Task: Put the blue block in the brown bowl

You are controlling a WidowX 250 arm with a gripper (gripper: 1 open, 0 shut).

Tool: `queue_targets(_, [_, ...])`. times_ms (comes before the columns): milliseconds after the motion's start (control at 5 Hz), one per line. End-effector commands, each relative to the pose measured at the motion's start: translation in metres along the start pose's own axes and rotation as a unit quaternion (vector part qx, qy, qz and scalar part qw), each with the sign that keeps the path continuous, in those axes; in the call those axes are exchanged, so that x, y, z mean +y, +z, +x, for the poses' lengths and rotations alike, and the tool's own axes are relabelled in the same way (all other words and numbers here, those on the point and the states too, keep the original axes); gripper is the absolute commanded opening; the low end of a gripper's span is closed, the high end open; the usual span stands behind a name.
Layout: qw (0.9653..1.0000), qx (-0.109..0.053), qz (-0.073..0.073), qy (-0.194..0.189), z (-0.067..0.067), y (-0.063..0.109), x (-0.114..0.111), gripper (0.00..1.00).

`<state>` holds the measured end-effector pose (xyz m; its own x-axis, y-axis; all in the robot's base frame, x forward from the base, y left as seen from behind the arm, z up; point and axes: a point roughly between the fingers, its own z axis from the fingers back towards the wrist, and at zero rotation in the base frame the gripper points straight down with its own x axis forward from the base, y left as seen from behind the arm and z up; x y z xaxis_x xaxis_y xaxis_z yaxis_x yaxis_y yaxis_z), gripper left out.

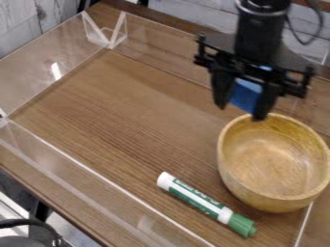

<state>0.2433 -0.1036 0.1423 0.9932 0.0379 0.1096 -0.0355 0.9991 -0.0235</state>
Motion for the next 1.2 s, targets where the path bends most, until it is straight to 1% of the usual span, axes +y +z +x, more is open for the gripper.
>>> queue_targets(0, [0.9995,-0.030,-0.012,-0.002,0.004,0.011,-0.028,0.00])
queue_targets(200, [0.9994,-0.032,-0.011,-0.008,0.002,0.003,-0.032,0.00])
queue_targets(600, [0.9993,-0.036,-0.007,-0.013,0.002,-0.018,-0.026,0.00])
queue_targets(1000, [0.9992,-0.036,-0.003,-0.017,0.000,-0.041,-0.027,0.00])
